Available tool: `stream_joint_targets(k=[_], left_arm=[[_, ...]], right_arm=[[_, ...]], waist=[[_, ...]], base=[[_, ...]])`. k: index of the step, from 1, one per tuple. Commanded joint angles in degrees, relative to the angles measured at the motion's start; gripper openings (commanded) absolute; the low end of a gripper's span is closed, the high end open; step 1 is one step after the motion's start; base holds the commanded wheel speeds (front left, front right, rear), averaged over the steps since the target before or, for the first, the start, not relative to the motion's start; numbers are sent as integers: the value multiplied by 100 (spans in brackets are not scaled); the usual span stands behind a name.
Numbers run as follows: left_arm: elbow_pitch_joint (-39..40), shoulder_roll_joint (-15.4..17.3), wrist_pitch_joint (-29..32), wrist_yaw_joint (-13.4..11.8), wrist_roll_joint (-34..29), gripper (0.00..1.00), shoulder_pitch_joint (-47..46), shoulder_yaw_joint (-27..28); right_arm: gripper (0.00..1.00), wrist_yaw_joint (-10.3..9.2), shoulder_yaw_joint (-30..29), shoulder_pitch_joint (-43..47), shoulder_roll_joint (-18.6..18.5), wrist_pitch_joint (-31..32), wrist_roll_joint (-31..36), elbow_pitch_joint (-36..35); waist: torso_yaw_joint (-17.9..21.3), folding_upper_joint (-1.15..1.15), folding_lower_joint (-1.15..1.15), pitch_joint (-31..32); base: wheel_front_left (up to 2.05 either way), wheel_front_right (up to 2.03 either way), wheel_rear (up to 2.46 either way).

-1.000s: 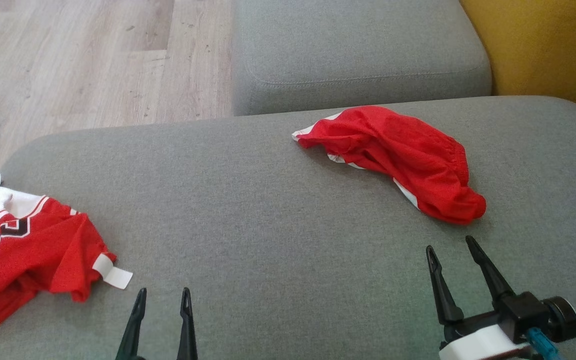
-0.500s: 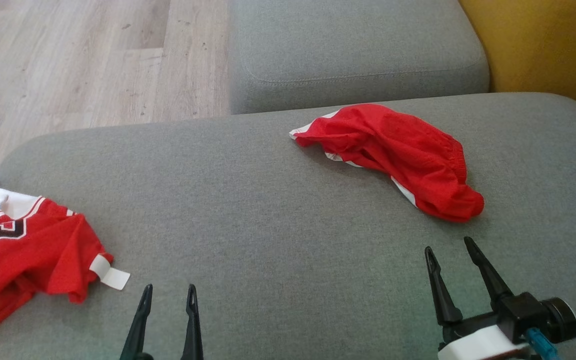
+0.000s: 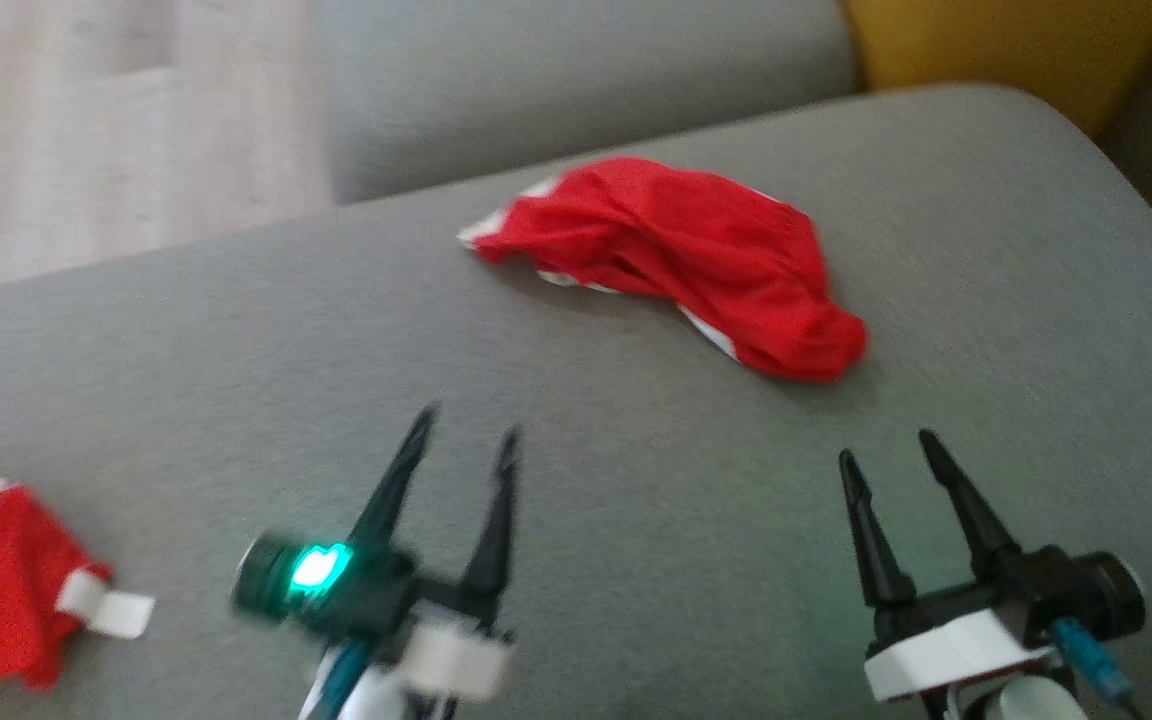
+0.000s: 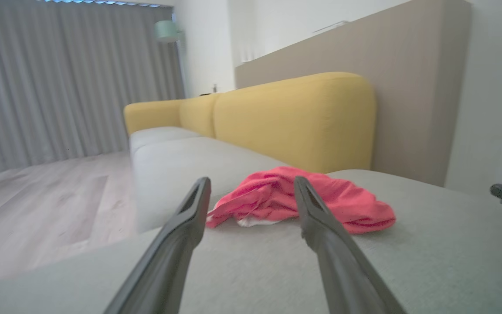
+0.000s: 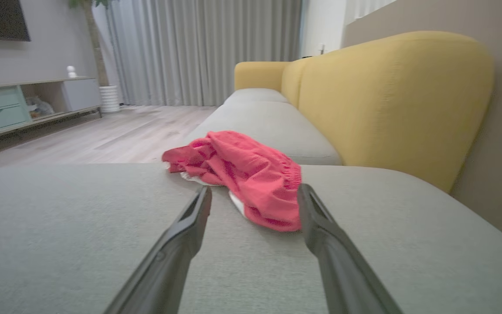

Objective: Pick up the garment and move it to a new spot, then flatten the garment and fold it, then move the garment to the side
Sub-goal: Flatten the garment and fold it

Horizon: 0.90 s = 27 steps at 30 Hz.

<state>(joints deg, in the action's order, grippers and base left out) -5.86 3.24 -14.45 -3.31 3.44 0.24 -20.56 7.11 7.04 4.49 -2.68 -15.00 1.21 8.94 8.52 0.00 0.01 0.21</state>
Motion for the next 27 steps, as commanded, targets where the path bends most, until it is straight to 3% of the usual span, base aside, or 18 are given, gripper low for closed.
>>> stream_joint_targets(k=[1,4,11,15,22,27], left_arm=[[20,-36,-55,63,-74,100,-622,-38],[-476,-36,-55,230,-209,100,-1595,-582],[-1889,-36,113,548,-457,100,-2942,-1369],[-2839,-35,286,471,-983,100,-3746,-1739],[-4193,-35,542,183,-1039,100,-4923,-2048],[-4762,-36,483,304,-836,100,-5519,-2380]], right_arm=[[100,37,101,-315,-20,0,-78,-234],[100,37,99,-519,-20,0,-186,-355],[100,37,46,-709,-20,0,-481,-520],[100,37,12,-746,-20,0,-630,-532],[100,37,100,-872,-20,0,-786,-580],[100,37,95,-1005,-20,0,-853,-620]], waist=[[600,0,-1,-465],[1161,0,-1,-936],[1971,0,-1,-1592],[2180,0,-1,-1909],[2280,0,-1,-2425],[2239,0,-1,-2736]], base=[[0,0,0],[0,0,0],[0,0,0],[0,0,0],[0,0,0],[0,0,0]])
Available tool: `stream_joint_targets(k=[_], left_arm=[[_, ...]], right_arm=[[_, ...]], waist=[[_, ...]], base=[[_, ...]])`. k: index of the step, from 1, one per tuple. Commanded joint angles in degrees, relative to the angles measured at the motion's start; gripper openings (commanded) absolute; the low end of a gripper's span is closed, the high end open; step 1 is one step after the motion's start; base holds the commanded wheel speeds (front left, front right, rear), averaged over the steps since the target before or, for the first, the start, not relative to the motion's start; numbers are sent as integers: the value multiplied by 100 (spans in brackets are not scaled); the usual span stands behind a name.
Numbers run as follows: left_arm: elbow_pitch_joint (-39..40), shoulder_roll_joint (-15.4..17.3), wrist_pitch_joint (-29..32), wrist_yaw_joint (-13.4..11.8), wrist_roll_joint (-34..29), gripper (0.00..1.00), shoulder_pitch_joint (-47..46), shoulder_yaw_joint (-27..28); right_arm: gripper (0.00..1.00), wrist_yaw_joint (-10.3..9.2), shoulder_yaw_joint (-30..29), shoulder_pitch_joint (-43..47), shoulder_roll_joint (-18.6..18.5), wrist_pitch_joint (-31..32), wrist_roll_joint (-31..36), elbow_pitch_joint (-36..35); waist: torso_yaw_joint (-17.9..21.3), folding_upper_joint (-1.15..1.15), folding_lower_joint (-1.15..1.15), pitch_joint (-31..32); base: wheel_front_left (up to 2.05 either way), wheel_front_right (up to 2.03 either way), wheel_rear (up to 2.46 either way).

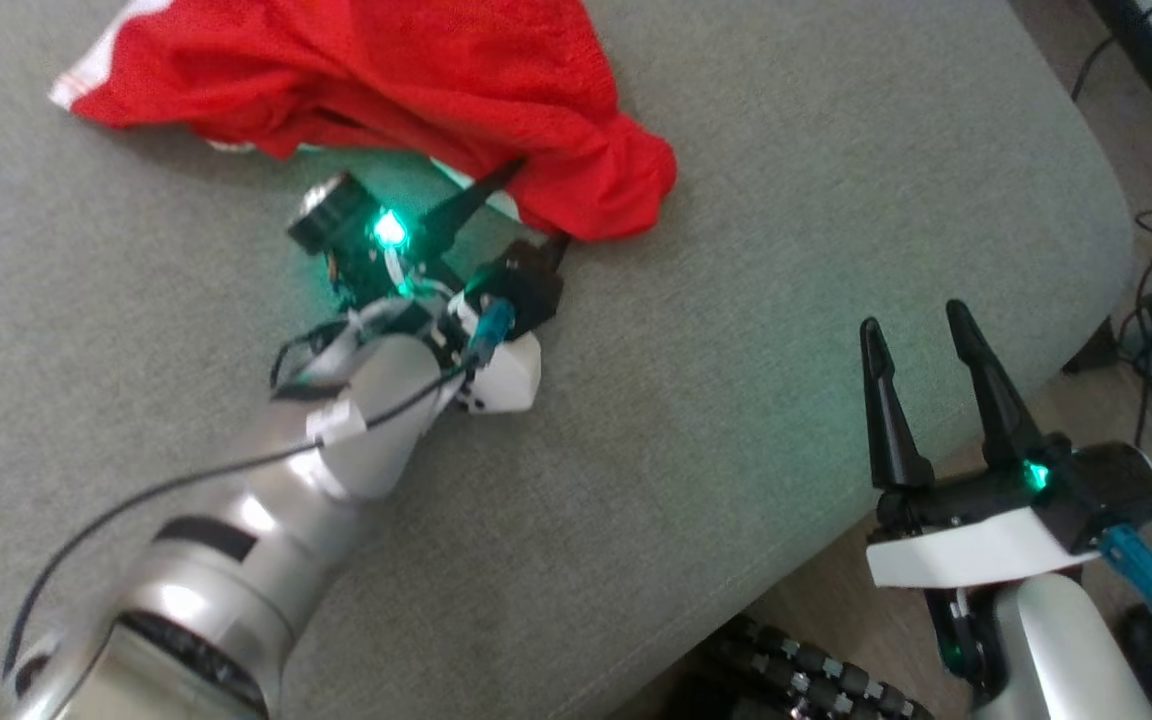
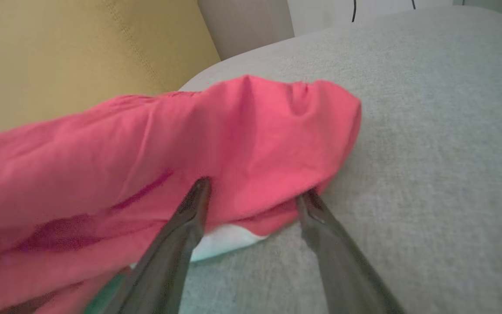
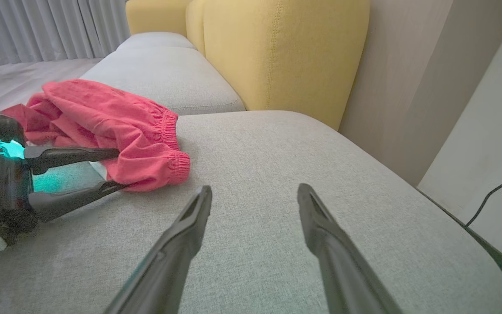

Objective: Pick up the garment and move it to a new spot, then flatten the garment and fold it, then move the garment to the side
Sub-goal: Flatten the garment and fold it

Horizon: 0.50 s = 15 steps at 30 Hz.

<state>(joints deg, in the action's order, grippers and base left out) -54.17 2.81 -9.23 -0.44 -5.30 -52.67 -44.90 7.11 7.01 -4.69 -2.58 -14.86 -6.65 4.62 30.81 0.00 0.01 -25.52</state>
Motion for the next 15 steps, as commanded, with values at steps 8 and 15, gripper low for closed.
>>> stream_joint_targets(k=[8,15], left_arm=[[143,7,-442,148,625,0,-617,-433],[2044,7,-573,13,1834,0,-1162,-571]], right_arm=[[100,37,130,-223,-30,-14,-28,-170],[100,37,147,-182,-30,-14,91,-141]], waist=[[-143,0,-1,-193],[-461,0,-1,383]], base=[[0,0,0],[0,0,0]])
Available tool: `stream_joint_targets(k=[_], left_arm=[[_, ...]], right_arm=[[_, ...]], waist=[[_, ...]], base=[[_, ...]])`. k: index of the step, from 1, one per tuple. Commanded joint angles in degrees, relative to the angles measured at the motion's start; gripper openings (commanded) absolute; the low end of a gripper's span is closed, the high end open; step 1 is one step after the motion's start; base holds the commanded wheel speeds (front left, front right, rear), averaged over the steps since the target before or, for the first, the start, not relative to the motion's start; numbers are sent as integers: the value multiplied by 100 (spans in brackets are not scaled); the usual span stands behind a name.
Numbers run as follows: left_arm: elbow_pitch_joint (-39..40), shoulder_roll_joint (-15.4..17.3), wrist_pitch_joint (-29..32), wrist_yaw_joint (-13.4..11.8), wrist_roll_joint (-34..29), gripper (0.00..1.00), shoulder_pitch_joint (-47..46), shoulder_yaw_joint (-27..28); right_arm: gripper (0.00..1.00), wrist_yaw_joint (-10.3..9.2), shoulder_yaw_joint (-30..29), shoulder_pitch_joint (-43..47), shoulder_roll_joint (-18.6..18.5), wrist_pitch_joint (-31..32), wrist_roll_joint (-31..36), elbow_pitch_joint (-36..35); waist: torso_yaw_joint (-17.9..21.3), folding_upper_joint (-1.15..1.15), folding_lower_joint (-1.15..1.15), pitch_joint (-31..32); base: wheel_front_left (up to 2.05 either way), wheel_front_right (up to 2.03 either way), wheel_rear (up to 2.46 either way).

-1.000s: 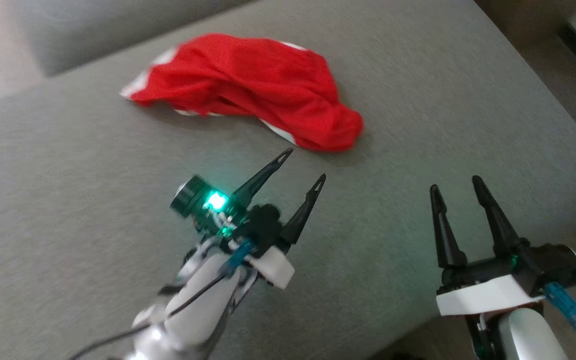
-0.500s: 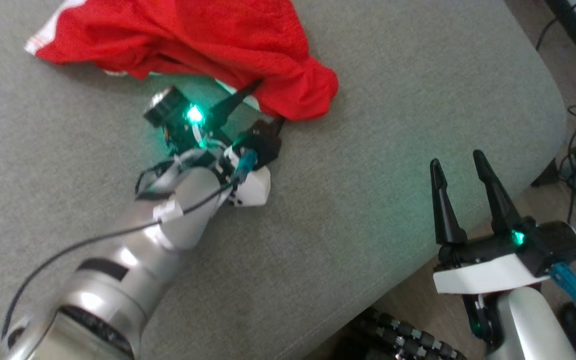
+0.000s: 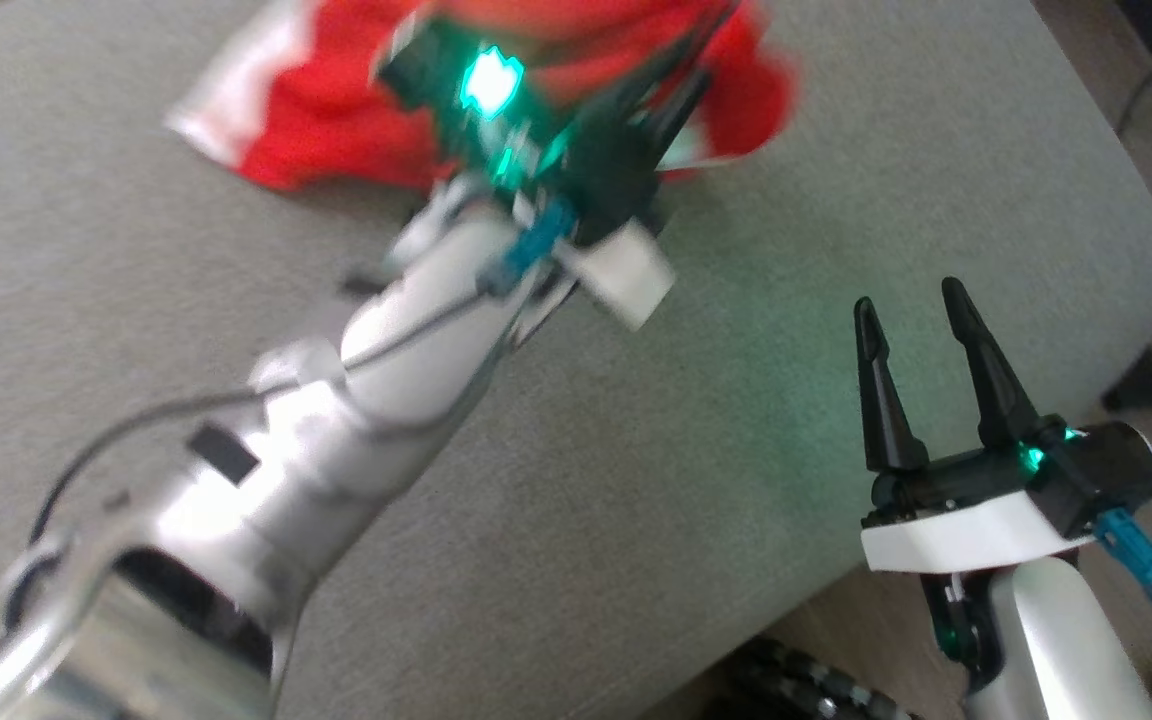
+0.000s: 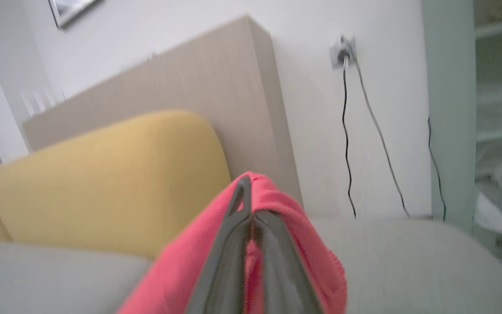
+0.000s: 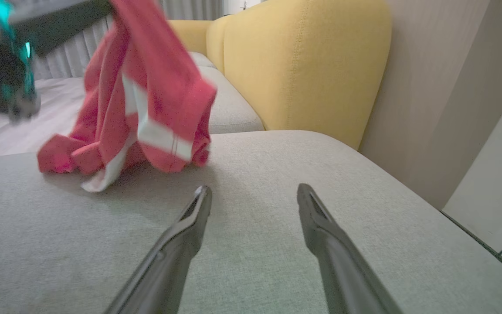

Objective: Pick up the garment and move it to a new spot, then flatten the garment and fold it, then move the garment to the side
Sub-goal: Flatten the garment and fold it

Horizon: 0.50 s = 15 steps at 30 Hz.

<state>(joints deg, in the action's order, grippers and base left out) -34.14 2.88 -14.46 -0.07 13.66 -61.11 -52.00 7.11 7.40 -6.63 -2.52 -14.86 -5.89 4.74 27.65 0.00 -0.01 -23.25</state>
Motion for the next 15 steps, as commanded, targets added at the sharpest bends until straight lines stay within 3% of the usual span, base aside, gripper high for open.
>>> stream_joint_targets(k=[1,4,7,11,15], left_arm=[[312,0,-50,-57,71,0,-430,206],[923,0,-52,-74,430,0,-683,600],[1140,57,-52,125,858,0,-499,1185],[950,539,-52,323,1454,0,495,1761],[815,1046,-53,302,1821,0,1843,2332]], right_arm=[[100,37,104,39,-36,-14,48,-153],[100,37,87,102,-36,-14,140,-161],[100,37,47,148,-36,-14,226,-172],[100,37,-40,262,-36,-14,344,-240],[100,37,-177,357,-36,-14,432,-321]], waist=[[-240,0,1,258],[-539,0,1,501],[-887,0,1,725],[-1323,0,1,929],[-1603,0,1,955]], base=[[0,0,0],[0,0,0],[0,0,0],[0,0,0],[0,0,0]])
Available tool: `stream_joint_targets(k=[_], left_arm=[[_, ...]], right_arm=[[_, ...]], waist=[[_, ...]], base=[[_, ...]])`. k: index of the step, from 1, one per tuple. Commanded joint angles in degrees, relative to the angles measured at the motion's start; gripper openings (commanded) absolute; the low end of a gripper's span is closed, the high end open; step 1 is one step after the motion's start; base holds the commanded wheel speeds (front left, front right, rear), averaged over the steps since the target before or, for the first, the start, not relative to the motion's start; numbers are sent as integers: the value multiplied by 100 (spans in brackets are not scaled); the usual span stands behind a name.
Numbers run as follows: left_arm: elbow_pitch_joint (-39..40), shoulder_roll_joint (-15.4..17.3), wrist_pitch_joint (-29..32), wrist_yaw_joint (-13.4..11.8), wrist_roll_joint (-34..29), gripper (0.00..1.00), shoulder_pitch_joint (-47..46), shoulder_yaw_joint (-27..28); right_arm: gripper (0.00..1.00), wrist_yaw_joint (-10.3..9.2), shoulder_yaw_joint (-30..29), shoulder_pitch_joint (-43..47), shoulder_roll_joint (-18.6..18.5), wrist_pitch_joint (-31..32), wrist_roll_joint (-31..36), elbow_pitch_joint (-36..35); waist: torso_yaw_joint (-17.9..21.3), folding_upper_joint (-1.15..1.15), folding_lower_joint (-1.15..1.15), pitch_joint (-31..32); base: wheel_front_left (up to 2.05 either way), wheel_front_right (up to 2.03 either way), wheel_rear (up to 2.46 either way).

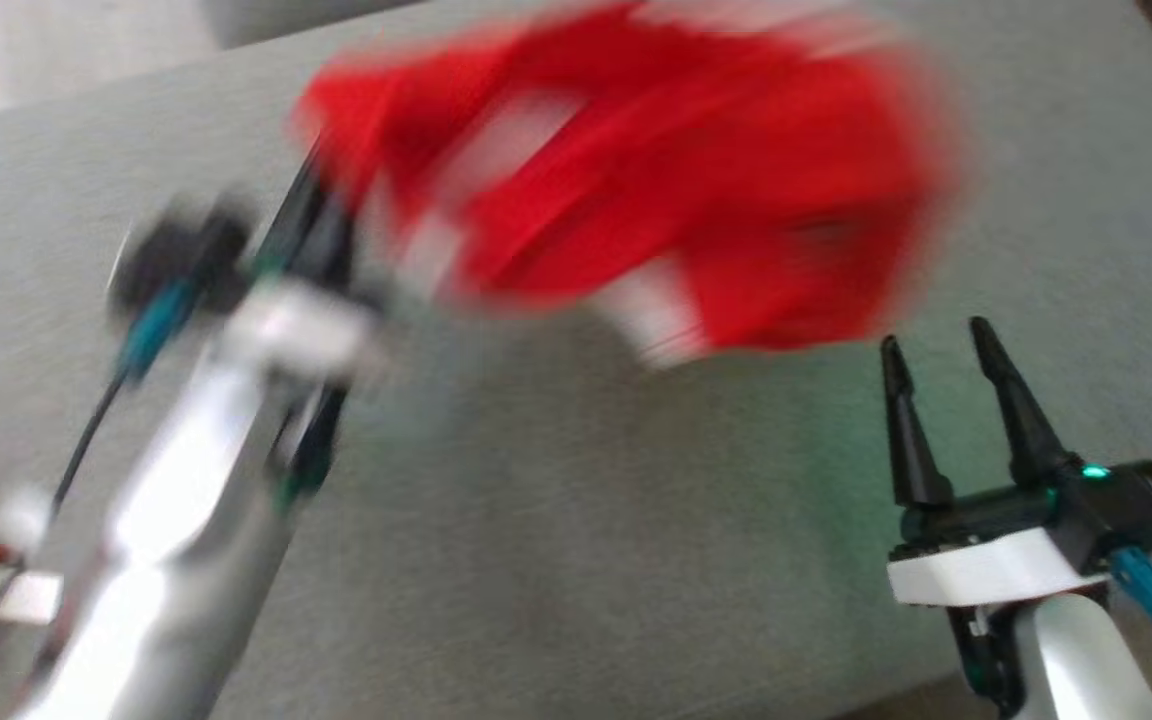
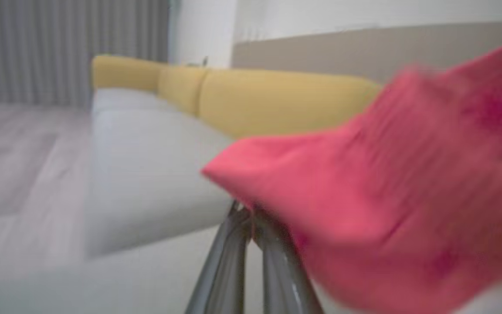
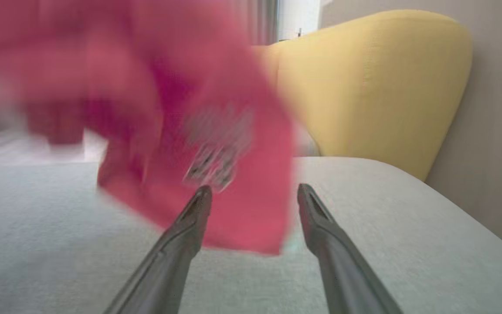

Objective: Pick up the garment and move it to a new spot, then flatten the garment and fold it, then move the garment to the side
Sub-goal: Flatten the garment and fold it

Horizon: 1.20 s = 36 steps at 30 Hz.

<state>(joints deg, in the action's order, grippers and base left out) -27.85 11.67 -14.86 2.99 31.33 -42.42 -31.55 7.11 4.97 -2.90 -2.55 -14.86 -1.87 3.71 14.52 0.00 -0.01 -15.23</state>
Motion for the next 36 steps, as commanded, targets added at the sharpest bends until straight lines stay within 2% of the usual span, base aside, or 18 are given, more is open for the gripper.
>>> stream_joint_targets(k=[1,5,9,10,11,14,18,19,22,24,29,31,36], left_arm=[[195,254,-13,38,103,0,305,406],[-70,509,-13,146,12,0,1371,704],[-370,363,-13,223,-60,1,1949,906],[-369,297,-13,243,-55,89,2044,974],[-356,242,-13,244,-58,100,2135,1064],[-56,219,-14,196,-322,100,2363,1276],[765,473,-14,-210,-1254,100,2732,1353],[765,473,-14,-210,-1254,100,2732,1353],[1341,739,-14,-571,-2051,100,3024,1145],[1612,885,-13,-688,-2466,100,3183,914],[1999,1127,453,-629,-3248,100,3271,245],[1900,1263,630,-497,-3481,100,3126,66],[1222,1314,732,-371,-3633,100,2678,-24]], right_arm=[[100,37,1,5,-32,-14,46,-250],[100,37,-151,74,-32,-14,193,-304],[100,37,-255,101,-32,-14,292,-314],[100,37,-285,106,-32,-14,308,-313],[100,37,-304,110,-32,-14,324,-313],[100,37,-300,129,-32,-14,365,-311],[100,37,-295,175,-32,-14,360,-303],[100,37,-295,175,-32,-14,360,-303],[100,37,-271,204,-32,-14,345,-295],[100,37,-262,219,-32,-14,320,-293],[100,37,-251,227,-32,-14,277,-281],[100,37,-232,196,-32,-14,264,-273],[100,37,-203,104,-32,-14,211,-244]], waist=[[-356,0,1,139],[-530,0,1,102],[-651,0,1,130],[-680,0,1,144],[-704,0,1,161],[-766,0,1,211],[-825,0,1,274],[-825,0,1,274],[-830,0,1,307],[-822,0,1,324],[-800,0,1,314],[-773,0,1,272],[-681,0,1,135]], base=[[0,0,0],[0,0,0],[0,0,0],[0,0,0],[0,0,0],[0,0,0],[0,0,0],[0,0,0],[0,0,0],[0,0,0],[0,0,0],[0,0,0],[0,0,0]])
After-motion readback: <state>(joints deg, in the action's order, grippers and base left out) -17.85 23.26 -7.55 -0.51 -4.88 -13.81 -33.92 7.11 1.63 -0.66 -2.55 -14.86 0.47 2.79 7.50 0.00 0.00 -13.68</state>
